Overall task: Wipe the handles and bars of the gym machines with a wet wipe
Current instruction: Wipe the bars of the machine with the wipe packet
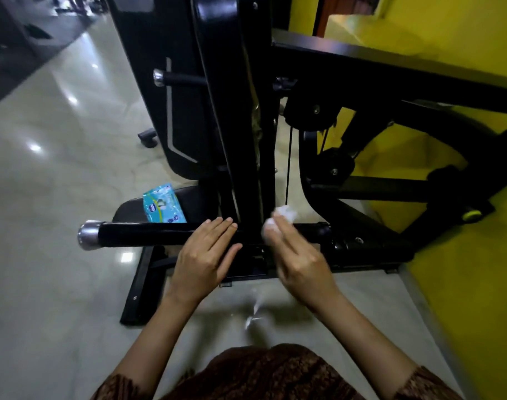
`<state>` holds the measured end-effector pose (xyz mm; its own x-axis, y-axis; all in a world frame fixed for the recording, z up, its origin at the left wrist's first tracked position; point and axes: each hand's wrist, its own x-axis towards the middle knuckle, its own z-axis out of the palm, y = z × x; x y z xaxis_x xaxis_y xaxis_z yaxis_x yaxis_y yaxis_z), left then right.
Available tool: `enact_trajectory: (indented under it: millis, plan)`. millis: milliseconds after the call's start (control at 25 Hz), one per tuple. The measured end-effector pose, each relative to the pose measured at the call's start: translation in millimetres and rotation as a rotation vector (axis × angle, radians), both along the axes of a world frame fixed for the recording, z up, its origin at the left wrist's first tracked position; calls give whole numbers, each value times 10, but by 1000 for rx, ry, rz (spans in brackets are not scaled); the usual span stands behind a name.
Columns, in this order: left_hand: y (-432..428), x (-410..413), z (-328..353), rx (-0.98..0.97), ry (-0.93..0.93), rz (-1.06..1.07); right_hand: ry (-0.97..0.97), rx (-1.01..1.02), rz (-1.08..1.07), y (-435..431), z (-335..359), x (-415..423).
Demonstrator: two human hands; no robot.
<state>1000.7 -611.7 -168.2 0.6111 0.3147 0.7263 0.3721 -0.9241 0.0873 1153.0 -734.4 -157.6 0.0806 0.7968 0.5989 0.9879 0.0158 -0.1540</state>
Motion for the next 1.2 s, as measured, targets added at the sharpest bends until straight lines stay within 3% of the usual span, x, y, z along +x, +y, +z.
enact_trajectory:
  millis: [160,320,440,600,760,880,1040,1120,1200]
  plan:
    - [19,-25,50,-23,-12,-9,-115,-114,171,200,3,-26]
    - [20,-12,56,-48,-21,-1,-154,-262,-40,-59,253,150]
    - [6,-13,62,-59,-22,3,12,-383,-290,-205,526,375]
    - [38,-6,81,-66,1,-8,323,-140,-177,-179,662,496]
    - [42,-13,118,-30,40,-18,245,-496,-22,-117,466,415]
    - [58,-30,150,-43,41,10,400,-383,-80,-146,549,543]
    - [103,-12,162,-53,52,54,253,-539,-326,15,501,258]
    - [135,-14,167,-64,67,72,355,-529,-268,196,542,-20]
    - [198,-45,188,-76,87,83,419,-504,-80,362,626,-247]
